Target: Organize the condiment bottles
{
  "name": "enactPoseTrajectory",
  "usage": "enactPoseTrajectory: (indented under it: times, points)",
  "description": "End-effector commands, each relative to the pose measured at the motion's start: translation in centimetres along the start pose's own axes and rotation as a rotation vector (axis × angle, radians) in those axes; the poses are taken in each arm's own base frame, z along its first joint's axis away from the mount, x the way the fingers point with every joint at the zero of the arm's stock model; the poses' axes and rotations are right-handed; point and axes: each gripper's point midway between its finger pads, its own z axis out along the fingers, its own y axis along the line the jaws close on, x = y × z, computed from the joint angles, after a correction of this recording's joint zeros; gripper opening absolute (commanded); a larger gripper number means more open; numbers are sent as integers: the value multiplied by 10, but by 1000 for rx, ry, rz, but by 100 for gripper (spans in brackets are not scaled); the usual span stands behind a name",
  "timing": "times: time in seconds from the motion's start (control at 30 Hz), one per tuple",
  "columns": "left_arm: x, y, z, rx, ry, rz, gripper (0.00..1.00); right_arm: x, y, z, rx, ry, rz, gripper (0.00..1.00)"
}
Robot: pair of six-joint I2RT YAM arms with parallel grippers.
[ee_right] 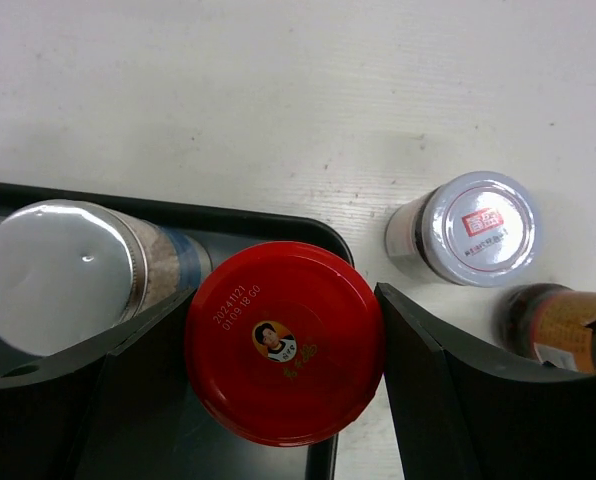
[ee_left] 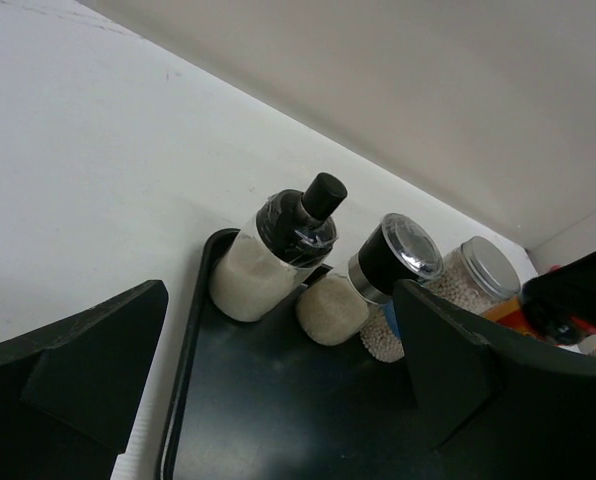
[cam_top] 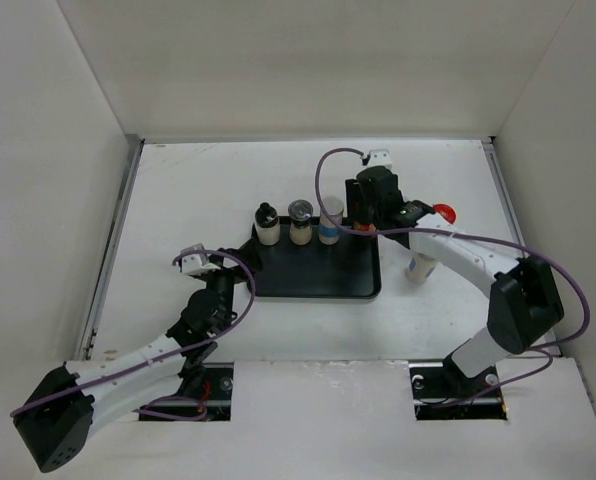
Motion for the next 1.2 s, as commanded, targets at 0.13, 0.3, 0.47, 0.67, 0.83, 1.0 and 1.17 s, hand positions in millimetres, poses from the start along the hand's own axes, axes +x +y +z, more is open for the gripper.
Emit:
enactPoseTrajectory:
  times: [0.13,0.3,0.47,0.67,0.83,1.0,1.17]
  points:
    - [-8,1,1,-4,-29,-30,100,-64,20,3,-49,-206,83,57]
    - [-8,2,1,-7,-30,-30,100,-45,21,16,-39,-167,79,60]
    - [-8,1,1,-3,-29,-31,100,-29,21,23,-37,-151,85,64]
    - [-4,-2,1,13,-12,-25,100,-28,17,22,-18,-157,90,78]
    - [-7,-3,1,15,-19,-28,100,-46,7,4,0,-200,111,88]
    - [-6,-1,1,5,-15,-18,100,-59,-12,-30,24,-234,137,90]
    - [-1,-1,2,2,3,-6,93,-43,-66,-81,160,-291,210,47]
